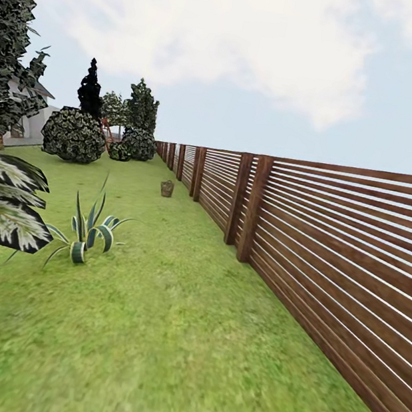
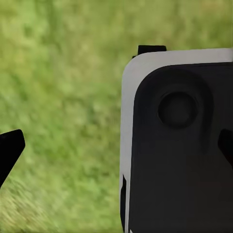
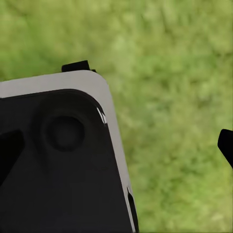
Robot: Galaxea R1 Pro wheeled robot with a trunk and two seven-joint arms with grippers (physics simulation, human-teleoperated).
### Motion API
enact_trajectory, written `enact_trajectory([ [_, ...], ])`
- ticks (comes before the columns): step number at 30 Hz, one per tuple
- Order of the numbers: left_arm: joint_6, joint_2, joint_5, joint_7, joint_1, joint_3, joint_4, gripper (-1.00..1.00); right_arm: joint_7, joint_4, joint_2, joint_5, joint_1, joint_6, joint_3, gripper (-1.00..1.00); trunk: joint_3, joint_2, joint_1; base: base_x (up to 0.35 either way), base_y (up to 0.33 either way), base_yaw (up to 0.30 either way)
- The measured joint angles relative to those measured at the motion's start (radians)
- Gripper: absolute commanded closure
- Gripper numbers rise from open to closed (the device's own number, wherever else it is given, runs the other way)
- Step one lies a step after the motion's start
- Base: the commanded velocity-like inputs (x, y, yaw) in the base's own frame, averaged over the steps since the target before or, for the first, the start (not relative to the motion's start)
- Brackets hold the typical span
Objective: Take the three Easter eggs out of the wicker basket on the lawn in the garden, then place them on the lawn next to a single tree (choose any tree) so that all three eggs are next to the same tree and none are left in the basket.
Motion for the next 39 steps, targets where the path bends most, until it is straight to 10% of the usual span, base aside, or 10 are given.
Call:
enact_trajectory([
  [39, 0.001, 0.003, 0.003, 0.0, 0.0, 0.0, 0.0, -1.0, -0.011, 0.024, 0.003, 0.0, 0.0, 0.002, 0.004, -1.0, 0.0, 0.0, -0.001, 0.29, 0.0, 0.056],
])
